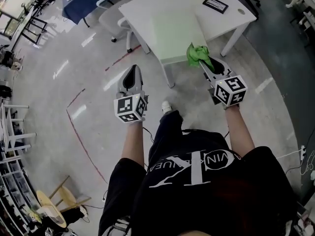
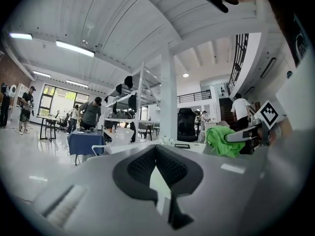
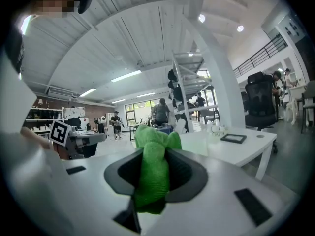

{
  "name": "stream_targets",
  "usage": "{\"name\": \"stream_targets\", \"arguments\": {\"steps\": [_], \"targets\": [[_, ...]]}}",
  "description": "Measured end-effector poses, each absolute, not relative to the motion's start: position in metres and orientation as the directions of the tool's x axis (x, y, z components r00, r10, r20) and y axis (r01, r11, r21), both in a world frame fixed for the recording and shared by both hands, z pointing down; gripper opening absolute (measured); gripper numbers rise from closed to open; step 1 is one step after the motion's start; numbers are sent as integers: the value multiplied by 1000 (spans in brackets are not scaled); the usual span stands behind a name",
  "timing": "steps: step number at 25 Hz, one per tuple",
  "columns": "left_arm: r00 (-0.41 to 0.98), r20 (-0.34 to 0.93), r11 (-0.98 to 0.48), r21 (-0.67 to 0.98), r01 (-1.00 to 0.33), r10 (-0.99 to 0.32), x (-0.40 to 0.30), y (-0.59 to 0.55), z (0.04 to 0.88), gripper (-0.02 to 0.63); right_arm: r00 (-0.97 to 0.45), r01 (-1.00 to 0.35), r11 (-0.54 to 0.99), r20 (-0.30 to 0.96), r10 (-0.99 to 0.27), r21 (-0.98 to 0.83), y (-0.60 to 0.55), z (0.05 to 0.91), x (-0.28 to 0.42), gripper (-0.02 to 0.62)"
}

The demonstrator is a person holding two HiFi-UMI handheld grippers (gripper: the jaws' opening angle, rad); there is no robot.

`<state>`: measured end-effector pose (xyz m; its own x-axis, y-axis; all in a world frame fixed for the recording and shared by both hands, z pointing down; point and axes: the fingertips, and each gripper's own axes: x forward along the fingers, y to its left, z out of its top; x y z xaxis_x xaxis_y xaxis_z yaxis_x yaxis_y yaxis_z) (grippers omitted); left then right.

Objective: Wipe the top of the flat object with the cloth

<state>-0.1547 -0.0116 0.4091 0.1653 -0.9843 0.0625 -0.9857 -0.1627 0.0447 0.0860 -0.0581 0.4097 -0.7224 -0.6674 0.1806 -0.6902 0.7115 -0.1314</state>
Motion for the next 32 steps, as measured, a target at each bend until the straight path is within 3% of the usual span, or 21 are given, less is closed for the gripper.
{"name": "stream_targets", "arguments": {"steps": [19, 32], "targets": [[317, 143, -306, 96, -947, -938, -205, -175, 438, 12, -674, -730, 668, 310, -670, -144, -194, 434, 7, 110], [459, 216, -428, 176, -886, -862, -190, -229, 485, 12, -673, -711, 695, 392, -627, -110, -264, 448, -42, 110]]}}
